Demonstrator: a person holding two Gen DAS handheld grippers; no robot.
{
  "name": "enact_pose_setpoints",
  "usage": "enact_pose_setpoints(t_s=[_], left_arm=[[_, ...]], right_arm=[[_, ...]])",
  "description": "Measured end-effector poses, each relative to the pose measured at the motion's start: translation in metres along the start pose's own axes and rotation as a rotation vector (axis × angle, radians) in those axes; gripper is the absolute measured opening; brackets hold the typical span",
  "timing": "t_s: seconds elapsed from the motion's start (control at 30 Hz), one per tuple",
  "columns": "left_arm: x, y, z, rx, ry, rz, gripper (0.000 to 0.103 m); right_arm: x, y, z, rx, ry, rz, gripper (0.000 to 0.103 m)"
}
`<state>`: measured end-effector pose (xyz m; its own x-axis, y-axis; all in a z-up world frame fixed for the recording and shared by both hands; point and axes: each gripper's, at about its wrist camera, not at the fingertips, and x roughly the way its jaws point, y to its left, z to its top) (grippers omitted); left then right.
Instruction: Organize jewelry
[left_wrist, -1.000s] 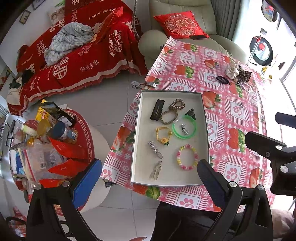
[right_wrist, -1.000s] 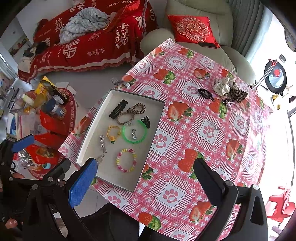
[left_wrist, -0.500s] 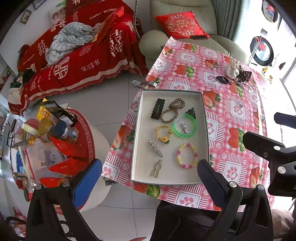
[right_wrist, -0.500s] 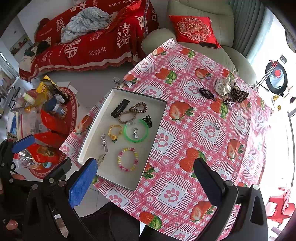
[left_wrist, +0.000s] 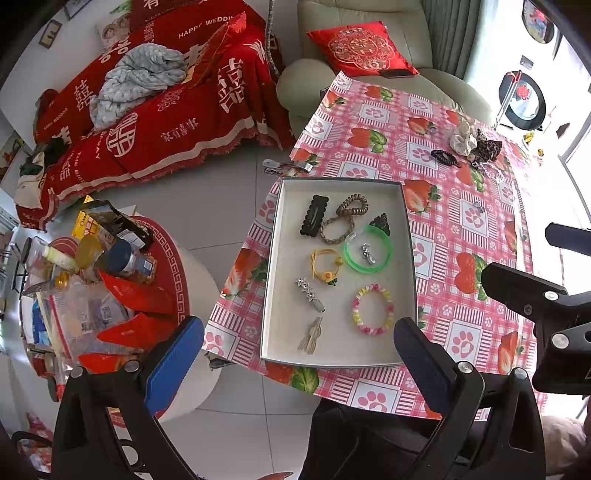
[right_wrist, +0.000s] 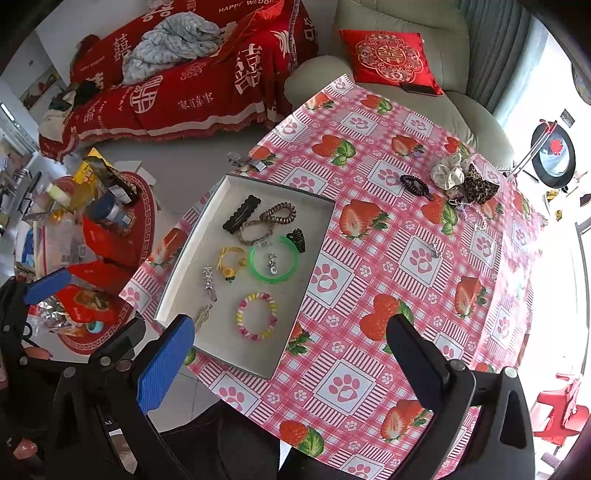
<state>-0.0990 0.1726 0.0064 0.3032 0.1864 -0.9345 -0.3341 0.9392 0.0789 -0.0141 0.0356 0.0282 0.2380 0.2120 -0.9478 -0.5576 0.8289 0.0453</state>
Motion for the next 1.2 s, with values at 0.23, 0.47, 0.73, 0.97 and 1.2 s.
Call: enact_pose_setpoints(t_s=[0.23,0.47,0.73,0.97,1.2], left_arm=[[0.0001,-0.0004,0.0001,-0.001,0.001,0.001,0.103],[0.0001,-0.0009,0.0003,-0.002,0.001,0.001,0.103],[0.0001,-0.0013,0.0008,-0.003,0.001,0.002,0.103],[-0.0015,-0.0024,-0.0018,0.000,-0.002,0.003,0.103],[-0.0013,-0.0026,-0.0013,0.001,-0.002,0.004,0.103]], right_arm=[[0.0008,-0.0001,0.0000,0.000,0.000,0.000,0.103],[0.0009,0.0002,0.0004,0.002,0.000,-0.001,0.103],[0.0013,-0.0007,0.0006,0.001,0.000,0.000,0.103],[0.0005,-0.0003,0.0011,0.000,0.000,0.000,0.103],[0.0007,-0.0008,0.0007,0.000,0.000,0.001,0.103]])
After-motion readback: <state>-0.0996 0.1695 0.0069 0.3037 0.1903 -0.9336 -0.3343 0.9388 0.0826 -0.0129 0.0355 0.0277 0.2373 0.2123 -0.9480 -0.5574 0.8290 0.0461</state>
